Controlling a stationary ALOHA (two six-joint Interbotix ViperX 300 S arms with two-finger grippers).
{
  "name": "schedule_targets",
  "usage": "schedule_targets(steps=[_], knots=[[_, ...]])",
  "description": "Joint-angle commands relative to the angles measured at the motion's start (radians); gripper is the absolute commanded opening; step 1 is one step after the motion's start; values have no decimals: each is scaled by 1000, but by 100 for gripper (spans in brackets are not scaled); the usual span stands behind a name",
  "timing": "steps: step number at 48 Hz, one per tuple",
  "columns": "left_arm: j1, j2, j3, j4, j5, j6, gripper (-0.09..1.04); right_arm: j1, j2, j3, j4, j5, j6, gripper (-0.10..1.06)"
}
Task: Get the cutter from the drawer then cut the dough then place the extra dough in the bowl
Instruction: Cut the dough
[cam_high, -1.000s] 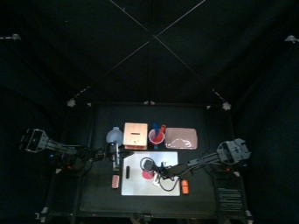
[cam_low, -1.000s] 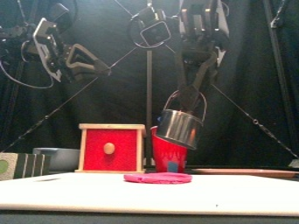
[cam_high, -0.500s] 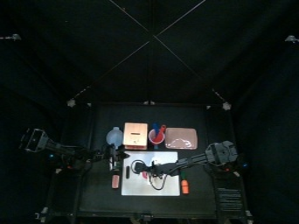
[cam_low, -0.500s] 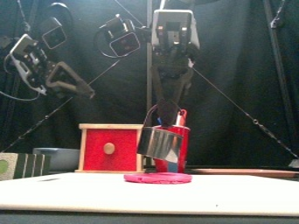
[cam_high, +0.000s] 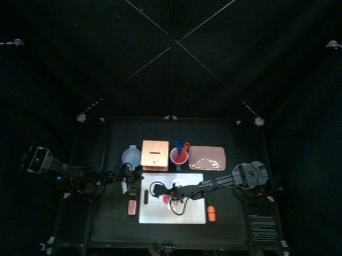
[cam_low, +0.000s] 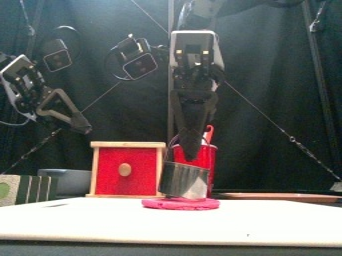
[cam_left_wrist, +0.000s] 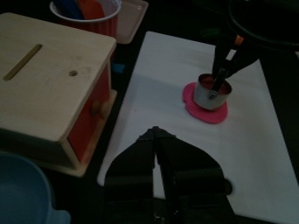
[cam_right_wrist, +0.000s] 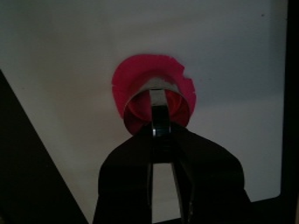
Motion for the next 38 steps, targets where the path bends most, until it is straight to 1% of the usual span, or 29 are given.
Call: schedule_targets(steps=[1, 16, 25, 30, 38], knots=[[-3, -2, -9, -2, -3, 2, 38, -5, -26, -25, 15, 3, 0, 50], [-2, -2, -9, -5, 3, 0, 38, -6, -9, -32, 18, 11, 2, 50], [-3, -2, -9, -6, 3, 0, 38, -6, 17, -77, 6, 9, 2, 52], [-3, -2, -9, -6, 5, 0, 38, -6, 18, -87, -6, 11, 3, 57], [-3, -2, -9, -14, 6, 0, 38, -6, 14, -89, -14, 11, 5, 74]])
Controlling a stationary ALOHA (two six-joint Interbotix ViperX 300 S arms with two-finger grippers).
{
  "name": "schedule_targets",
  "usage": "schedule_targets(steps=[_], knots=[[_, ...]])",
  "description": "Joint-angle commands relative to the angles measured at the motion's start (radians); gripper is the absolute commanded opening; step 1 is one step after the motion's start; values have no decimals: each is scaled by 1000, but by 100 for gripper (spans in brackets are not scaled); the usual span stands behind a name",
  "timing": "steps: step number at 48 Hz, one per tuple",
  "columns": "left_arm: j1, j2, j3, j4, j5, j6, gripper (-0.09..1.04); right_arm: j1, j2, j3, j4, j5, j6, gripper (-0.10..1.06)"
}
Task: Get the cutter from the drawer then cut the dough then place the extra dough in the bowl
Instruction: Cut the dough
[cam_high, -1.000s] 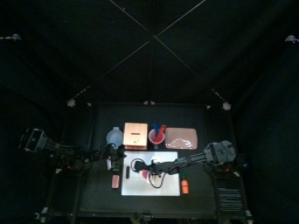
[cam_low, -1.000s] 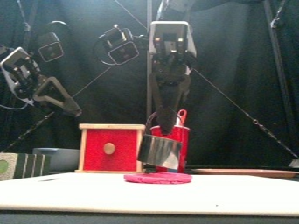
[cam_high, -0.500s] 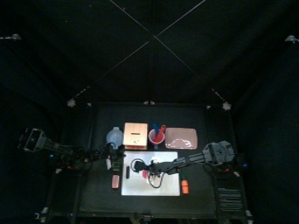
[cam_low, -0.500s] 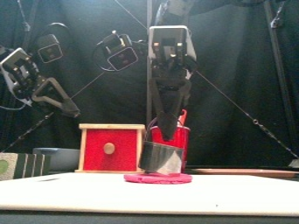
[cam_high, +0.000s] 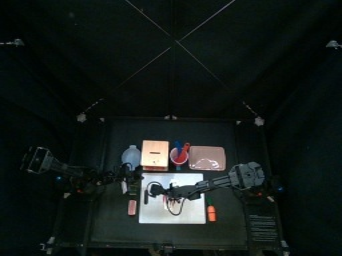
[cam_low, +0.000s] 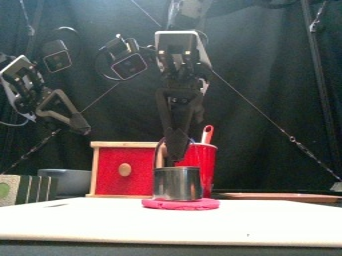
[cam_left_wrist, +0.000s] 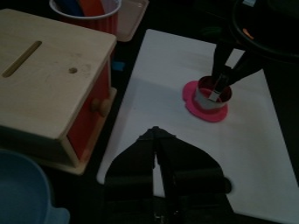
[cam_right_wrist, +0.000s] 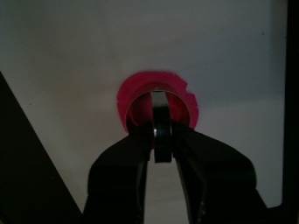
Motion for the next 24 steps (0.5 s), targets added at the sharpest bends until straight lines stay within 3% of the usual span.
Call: schedule_targets(steps=[1, 8, 17, 24], knots=[[-3, -2, -9, -6, -3, 0, 38, -3, -32, -26, -5, 0, 3, 77], [-5, -2, -12, -8, 0, 0, 38, -3, -34, -32, -20, 6, 6, 86], [-3, -6, -32, -5, 0, 2, 38, 5, -83, -46, -107, -2, 21, 86], [-3, -20, -58, -5, -5, 5, 38, 8, -152, -12, -106, -35, 23, 86]])
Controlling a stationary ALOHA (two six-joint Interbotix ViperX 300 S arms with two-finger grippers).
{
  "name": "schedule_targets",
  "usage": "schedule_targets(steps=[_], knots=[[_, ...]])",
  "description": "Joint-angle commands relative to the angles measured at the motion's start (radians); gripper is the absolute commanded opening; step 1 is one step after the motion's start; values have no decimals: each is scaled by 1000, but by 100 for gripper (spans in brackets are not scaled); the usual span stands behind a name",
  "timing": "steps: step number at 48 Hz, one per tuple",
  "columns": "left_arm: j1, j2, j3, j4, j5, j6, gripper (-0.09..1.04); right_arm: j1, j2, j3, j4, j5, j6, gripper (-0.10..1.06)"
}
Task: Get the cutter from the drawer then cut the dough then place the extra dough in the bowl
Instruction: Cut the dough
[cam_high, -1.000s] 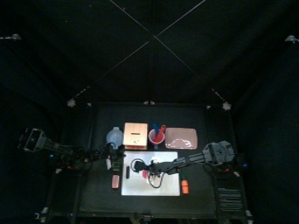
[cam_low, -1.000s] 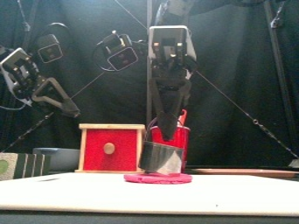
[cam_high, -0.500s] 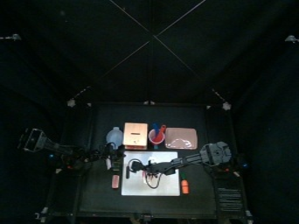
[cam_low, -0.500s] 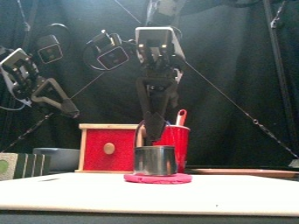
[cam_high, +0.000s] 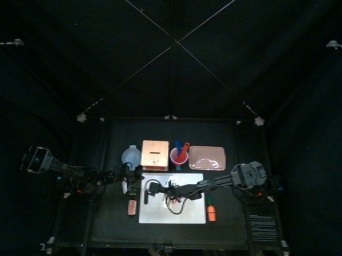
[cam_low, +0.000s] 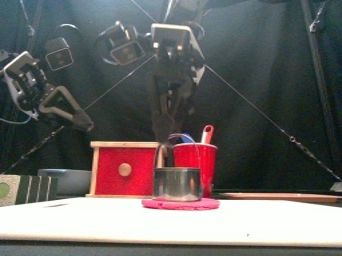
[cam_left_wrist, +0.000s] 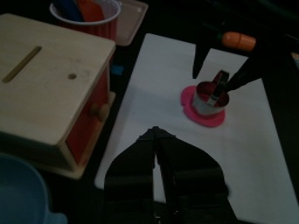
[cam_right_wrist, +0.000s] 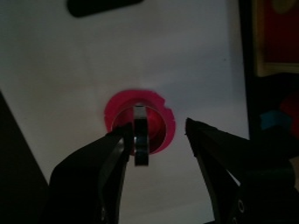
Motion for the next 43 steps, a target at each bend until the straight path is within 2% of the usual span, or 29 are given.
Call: schedule_targets(steps=[1, 5, 14, 19, 22, 26, 29, 36, 43], knots=[[-2, -12, -38, 3, -8, 3, 38, 3, -107, 17, 2, -31, 2, 86], [5, -18, -48, 3, -14, 3, 38, 9, -150, 61, 2, -72, 3, 86], [11, -20, -86, 14, -15, 9, 38, 26, -253, 212, 54, -222, 3, 86], [14, -17, -112, 51, -20, 11, 38, 34, -325, 324, 78, -364, -3, 86], [14, -8, -123, 91, -25, 12, 38, 35, -371, 388, 63, -443, -14, 86], [18, 12, -129, 158, -37, 9, 38, 31, -426, 480, 18, -554, 0, 86], [23, 32, -137, 201, -60, 2, 38, 28, -460, 566, 14, -649, 2, 86], [20, 89, -161, 229, -83, 2, 38, 0, -505, 719, -9, -859, -15, 85], [18, 175, -199, 244, -83, 11, 39, -67, -529, 834, -48, -1078, -6, 85]])
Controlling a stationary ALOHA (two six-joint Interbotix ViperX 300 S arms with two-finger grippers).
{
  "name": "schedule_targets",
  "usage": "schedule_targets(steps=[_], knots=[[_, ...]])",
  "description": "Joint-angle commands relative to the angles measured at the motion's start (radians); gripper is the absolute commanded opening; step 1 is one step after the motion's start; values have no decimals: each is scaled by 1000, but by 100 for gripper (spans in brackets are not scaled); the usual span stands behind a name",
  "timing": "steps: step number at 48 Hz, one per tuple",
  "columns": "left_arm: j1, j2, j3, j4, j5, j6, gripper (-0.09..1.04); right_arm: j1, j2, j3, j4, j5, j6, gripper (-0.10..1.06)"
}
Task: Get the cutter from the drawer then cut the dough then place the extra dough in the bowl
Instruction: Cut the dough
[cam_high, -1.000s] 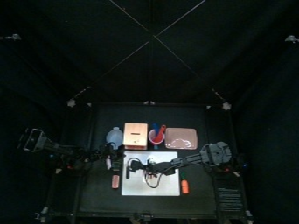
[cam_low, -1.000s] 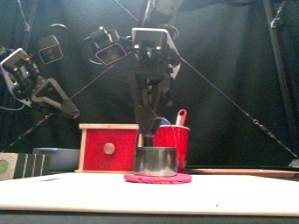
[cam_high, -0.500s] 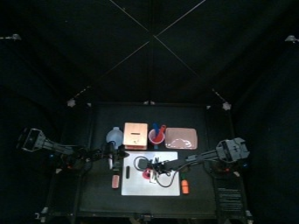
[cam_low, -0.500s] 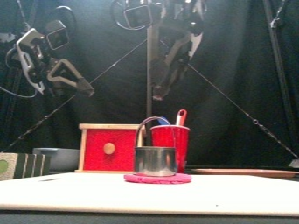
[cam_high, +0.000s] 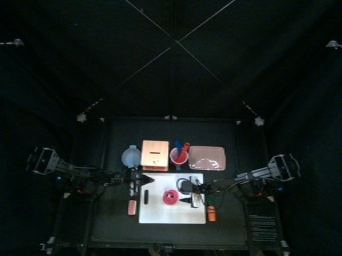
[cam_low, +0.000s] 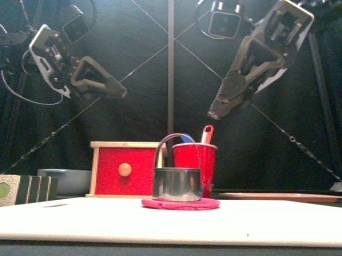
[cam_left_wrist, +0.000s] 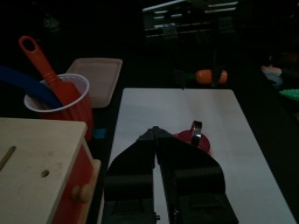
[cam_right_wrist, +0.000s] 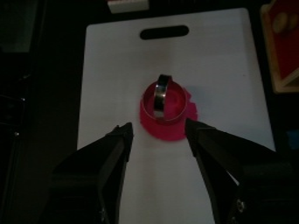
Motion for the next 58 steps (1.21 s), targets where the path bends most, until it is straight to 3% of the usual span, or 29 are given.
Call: schedule_targets(steps=[1, 15, 18, 25, 29, 36, 47, 52, 58], knots=[[-2, 63, -49, 20, -9, 3, 39, -48, -44, 61, -14, -169, -3, 85], [-41, 202, -67, 98, -146, -6, 37, -91, 5, 178, -20, -589, -29, 85], [-55, 222, -63, 98, -192, -6, 37, -95, 51, 184, 2, -667, -64, 85], [-80, 247, -61, 100, -259, -9, 37, -92, 147, 173, 149, -765, -212, 85], [-104, 265, -72, 101, -305, -12, 37, -84, 189, 169, 265, -819, -319, 85], [-132, 330, -81, 101, -374, -54, 35, -9, 218, 178, 430, -897, -439, 85], [-140, 465, -94, 146, -518, -189, 32, 153, 281, 175, 676, -1055, -555, 85], [-135, 486, -104, 141, -538, -196, 34, 209, 318, 170, 816, -1086, -591, 85], [-130, 483, -103, 130, -529, -189, 41, 242, 342, 149, 916, -1124, -646, 85]])
